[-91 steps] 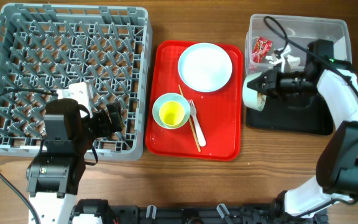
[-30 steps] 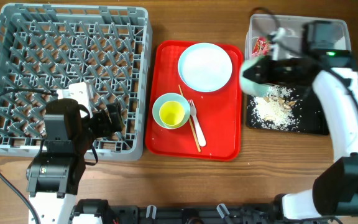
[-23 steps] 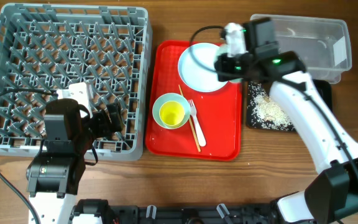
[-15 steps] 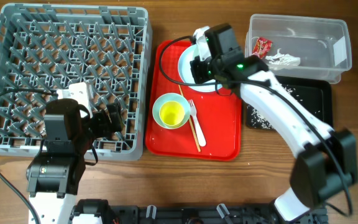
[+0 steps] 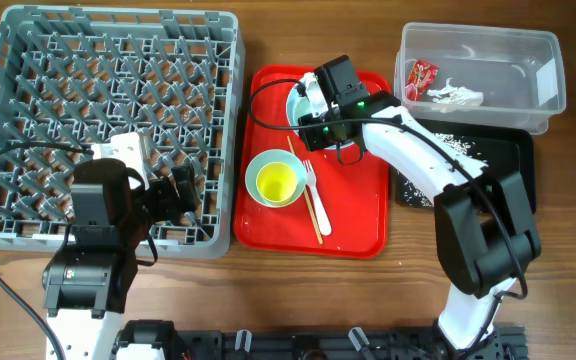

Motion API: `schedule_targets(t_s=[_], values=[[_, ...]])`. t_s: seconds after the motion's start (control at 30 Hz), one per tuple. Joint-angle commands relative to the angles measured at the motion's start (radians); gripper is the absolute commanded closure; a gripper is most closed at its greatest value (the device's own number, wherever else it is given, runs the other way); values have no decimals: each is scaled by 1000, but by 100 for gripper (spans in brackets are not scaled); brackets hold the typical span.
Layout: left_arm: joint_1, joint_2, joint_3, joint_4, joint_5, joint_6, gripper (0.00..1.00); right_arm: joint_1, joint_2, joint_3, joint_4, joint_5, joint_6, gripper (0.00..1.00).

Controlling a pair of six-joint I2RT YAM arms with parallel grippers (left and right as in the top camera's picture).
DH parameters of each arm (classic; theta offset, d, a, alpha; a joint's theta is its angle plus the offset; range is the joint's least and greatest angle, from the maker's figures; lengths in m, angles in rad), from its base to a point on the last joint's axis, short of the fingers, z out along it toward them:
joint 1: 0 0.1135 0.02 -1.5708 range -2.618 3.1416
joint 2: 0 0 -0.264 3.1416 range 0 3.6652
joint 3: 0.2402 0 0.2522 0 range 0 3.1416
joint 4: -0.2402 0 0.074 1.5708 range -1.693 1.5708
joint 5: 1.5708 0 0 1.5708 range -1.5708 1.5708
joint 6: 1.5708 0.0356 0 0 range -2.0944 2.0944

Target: Sort waste into correct bins and load items into the dishwasher rack

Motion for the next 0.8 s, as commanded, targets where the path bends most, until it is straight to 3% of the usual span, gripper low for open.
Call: schedule_targets(t_s=[0.0, 0.07, 0.23, 0.4, 0.67, 0.77], values=[[4, -1, 19, 2, 12, 12, 0, 0, -30, 28, -33, -31, 13, 59], [4, -1, 19, 3, 12, 12, 0, 0, -72, 84, -109, -31, 13, 52], [4, -1, 19, 2, 12, 12, 0, 3, -114, 261, -354, -119, 13, 47], [4, -1, 19, 2, 12, 12, 0, 49, -109, 225, -483, -166, 18, 45], [4, -1, 19, 2, 12, 12, 0, 132, -108, 25, -393, -119, 145, 46], [4, -1, 19, 2, 12, 12, 0, 142, -103, -10, -342, -80, 222, 57]])
